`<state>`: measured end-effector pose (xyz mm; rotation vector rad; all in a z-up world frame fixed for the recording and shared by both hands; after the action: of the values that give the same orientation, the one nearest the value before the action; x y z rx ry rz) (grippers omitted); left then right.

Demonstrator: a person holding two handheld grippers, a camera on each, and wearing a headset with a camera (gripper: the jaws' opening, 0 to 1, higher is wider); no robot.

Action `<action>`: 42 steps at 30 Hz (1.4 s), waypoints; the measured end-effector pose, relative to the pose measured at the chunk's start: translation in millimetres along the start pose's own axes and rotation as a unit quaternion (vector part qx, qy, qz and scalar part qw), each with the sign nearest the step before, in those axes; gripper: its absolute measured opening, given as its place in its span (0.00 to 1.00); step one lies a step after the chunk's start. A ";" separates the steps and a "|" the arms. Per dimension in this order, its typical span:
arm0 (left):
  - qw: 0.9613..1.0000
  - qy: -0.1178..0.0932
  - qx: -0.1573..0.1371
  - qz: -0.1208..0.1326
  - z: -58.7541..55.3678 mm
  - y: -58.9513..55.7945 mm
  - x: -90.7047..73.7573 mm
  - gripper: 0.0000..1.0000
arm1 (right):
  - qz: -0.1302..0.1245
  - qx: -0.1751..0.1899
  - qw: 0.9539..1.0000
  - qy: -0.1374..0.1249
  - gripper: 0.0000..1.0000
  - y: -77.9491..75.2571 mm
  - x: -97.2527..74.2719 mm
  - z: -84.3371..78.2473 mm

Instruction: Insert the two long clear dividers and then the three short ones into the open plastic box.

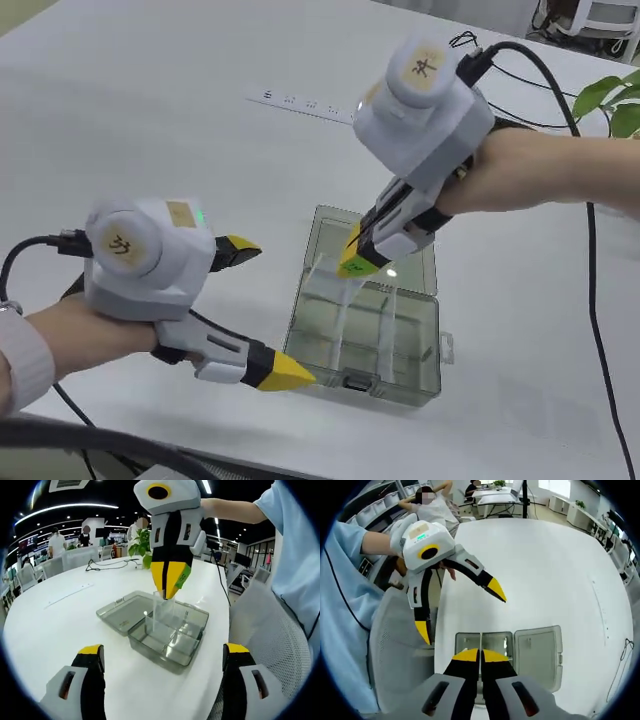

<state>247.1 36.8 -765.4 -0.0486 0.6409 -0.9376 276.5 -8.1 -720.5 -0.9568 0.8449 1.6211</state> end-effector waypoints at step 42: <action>0.999 -0.007 -0.035 -0.006 -11.7 -2.4 -1.6 0.95 | 0.002 -0.016 1.000 0.017 0.02 -1.1 29.0 -5.1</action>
<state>238.5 39.3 -773.5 -0.1215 0.6614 -0.9245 274.0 -0.3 -748.8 -1.0088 0.8472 1.6292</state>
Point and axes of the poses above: the centre of the closed fingertips' face, and the gripper's own axes: x roughly forward along the fingers, y roughly to its left, z roughly out of its top, the point moved 2 cm from there along -x, roughly backward along the fingers, and after that the axes turned 13 degrees about -x, right-handed, at the moved point
